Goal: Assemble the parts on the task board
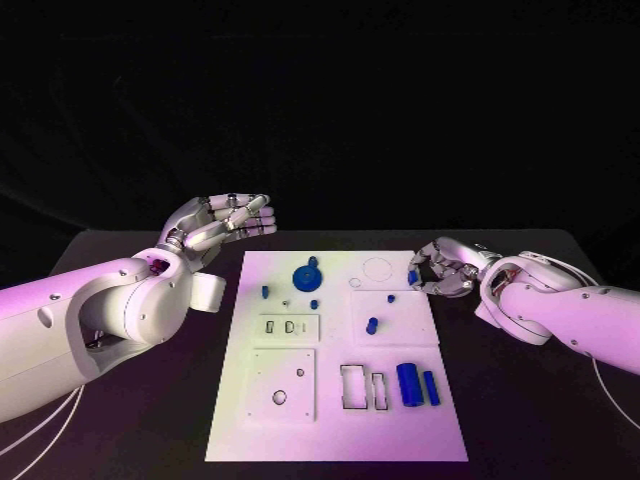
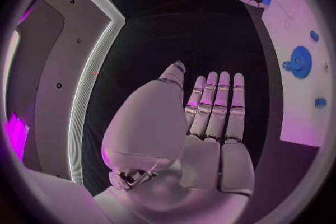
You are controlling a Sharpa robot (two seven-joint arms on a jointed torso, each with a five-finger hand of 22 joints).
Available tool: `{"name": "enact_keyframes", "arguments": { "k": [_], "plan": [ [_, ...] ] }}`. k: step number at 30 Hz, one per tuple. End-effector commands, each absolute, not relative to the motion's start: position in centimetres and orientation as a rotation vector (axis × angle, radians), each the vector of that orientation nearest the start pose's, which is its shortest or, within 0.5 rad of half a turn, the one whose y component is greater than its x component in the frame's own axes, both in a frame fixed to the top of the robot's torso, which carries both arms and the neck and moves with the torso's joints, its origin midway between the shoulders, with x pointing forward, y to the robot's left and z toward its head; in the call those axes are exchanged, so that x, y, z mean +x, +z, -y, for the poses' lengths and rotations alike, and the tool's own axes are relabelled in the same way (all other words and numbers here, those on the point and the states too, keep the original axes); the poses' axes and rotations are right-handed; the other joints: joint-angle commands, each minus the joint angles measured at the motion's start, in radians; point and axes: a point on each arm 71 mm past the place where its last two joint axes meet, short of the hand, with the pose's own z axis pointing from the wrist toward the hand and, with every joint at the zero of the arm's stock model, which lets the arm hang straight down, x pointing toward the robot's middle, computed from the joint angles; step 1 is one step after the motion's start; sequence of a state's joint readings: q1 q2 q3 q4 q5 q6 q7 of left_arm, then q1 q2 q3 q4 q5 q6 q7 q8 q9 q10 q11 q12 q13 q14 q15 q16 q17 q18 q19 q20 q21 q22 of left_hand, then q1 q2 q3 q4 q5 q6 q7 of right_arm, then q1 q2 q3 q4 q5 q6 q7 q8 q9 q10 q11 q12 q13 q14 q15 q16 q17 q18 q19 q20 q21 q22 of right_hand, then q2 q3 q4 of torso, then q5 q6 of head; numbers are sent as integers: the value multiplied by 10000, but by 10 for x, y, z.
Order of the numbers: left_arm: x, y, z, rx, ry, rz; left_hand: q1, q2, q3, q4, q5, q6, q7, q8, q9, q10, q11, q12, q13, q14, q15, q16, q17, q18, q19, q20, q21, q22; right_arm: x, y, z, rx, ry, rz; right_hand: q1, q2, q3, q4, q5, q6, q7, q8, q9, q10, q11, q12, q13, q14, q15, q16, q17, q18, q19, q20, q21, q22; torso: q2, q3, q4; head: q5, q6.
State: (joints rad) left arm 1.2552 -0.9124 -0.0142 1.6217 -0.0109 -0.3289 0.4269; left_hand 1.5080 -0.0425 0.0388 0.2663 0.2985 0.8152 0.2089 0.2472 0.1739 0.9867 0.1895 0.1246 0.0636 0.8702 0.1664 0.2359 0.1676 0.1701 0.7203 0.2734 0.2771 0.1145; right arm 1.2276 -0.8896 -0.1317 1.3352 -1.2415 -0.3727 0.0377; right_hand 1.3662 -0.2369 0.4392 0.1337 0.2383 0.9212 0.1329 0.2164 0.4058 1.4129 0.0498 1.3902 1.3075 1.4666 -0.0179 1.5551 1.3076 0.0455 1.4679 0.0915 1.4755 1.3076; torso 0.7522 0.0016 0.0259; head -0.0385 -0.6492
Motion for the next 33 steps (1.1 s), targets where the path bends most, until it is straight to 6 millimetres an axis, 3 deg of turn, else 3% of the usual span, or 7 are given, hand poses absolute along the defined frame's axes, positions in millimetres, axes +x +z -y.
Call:
{"name": "enact_keyframes", "arguments": {
  "k": [1,15,17,24,28,33],
  "plan": [
    [482,-131,-214,-10197,-16328,-13313,45,-20,12,17,-44,-69,182,-60,-19,-12,52,-57,16,-69,25,-71,9,92,25,25,-72,-15,507,-210,282,362,5980,-16999,9,30,87,3,48,114,-4,48,-19,106,2,60,525,962,9,58,2284,-126,228,13,-15,1704,3,3,-5,3,-12],
    [482,-132,-214,-10228,-16296,-13358,45,-20,10,16,-45,-73,184,-63,-21,-13,55,-67,16,-78,27,-80,9,91,25,26,-76,-19,509,-206,282,823,5893,-16440,-237,332,593,-107,197,884,-252,339,90,283,-205,264,752,968,-160,64,2308,-132,253,-128,-2,1744,6,7,-5,-26,22],
    [482,-132,-214,-10230,-16296,-13362,45,-20,10,16,-45,-73,184,-63,-21,-13,55,-67,16,-78,27,-80,9,91,25,26,-76,-19,509,-206,282,854,5852,-16351,-216,432,786,-228,-116,984,-307,391,140,311,-262,292,787,970,-214,66,2315,-134,262,-186,3,1756,5,6,2,-19,18],
    [482,-132,-215,-10234,-16291,-13366,47,-21,10,14,-45,-76,185,-66,-22,-14,57,-74,16,-88,30,-88,7,90,25,28,-80,-23,509,-203,280,781,5668,-15976,-262,539,1004,-370,-165,1175,-394,514,246,353,-334,328,834,976,-277,71,2337,-142,282,-244,20,1783,-9,2,1,-6,2],
    [482,-132,-215,-10243,-16270,-13361,47,-21,10,14,-45,-76,185,-66,-22,-14,57,-74,16,-88,30,-88,7,90,25,28,-80,-23,505,-201,273,614,5658,-15779,-264,579,1063,-408,-171,1174,-399,521,264,350,-342,321,828,978,-288,74,2348,-146,290,-256,29,1794,-16,14,-28,31,6],
    [482,-132,-216,-10248,-16263,-13368,51,-22,11,11,-44,-78,187,-68,-24,-15,58,-81,16,-104,34,-100,5,88,24,30,-84,-27,493,-192,255,624,5857,-15757,-306,571,1087,-439,-218,1201,-410,545,292,357,-350,323,832,982,-297,78,2363,-154,311,-268,52,1818,-39,-17,-47,12,9]
  ]
}}
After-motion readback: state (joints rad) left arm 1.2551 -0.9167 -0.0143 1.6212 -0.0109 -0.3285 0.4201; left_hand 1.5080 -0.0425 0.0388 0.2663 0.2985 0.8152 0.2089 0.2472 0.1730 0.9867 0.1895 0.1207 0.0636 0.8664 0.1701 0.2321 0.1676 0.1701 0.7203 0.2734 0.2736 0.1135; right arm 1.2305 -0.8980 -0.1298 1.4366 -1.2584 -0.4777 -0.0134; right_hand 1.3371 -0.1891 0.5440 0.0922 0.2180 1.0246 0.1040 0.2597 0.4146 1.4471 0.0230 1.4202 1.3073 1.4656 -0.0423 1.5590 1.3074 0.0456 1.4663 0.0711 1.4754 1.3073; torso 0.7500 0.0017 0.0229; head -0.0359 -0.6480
